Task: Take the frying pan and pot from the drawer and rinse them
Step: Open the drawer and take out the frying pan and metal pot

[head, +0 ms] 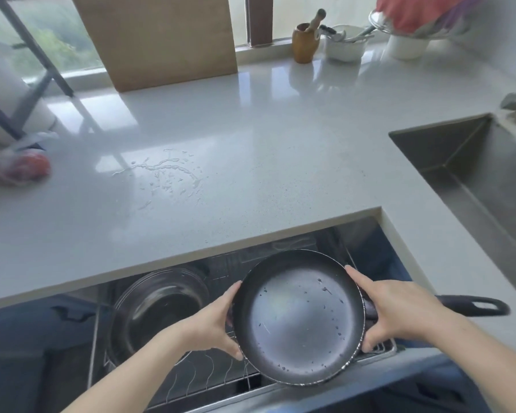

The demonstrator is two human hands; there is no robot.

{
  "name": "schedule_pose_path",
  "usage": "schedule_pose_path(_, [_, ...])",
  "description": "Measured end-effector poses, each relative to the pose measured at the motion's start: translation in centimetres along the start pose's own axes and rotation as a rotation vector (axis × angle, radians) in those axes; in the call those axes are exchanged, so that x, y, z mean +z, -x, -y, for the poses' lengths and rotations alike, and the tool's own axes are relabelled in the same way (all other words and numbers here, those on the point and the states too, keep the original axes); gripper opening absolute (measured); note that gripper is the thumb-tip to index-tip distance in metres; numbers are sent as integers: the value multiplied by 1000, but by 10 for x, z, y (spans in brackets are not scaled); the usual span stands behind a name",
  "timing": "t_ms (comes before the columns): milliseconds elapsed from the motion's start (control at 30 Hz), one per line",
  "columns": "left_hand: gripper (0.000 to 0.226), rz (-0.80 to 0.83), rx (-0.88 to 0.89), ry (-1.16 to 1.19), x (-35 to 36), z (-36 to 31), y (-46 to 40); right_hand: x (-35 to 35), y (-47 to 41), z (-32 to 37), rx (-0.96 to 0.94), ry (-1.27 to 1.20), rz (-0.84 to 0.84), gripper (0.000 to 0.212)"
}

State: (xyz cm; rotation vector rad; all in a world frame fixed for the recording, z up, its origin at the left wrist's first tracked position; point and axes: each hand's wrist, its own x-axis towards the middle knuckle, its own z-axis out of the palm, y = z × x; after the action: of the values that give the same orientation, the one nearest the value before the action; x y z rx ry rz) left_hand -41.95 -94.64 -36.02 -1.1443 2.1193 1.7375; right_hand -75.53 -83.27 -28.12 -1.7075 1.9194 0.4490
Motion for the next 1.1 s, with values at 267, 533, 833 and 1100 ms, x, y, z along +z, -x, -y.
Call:
schedule_pose_path(267, [125,-17,123,-63,1,-50,13,-17,43,-20,39,-46,-61,142])
schedule_pose_path(533, [122,-137,216,-162,-64,-98,5,-72,31,-37,69,-111,-164,138])
schedule_pose_path(833, [114,-181,130,-284,-154,-104,-35,-111,-75,-27,5,-220,-157,138])
schedule_pose_path(1100, [105,-214,69,-247,-174,-102,-79,-129,-135,-50,-61,-228,-158,127])
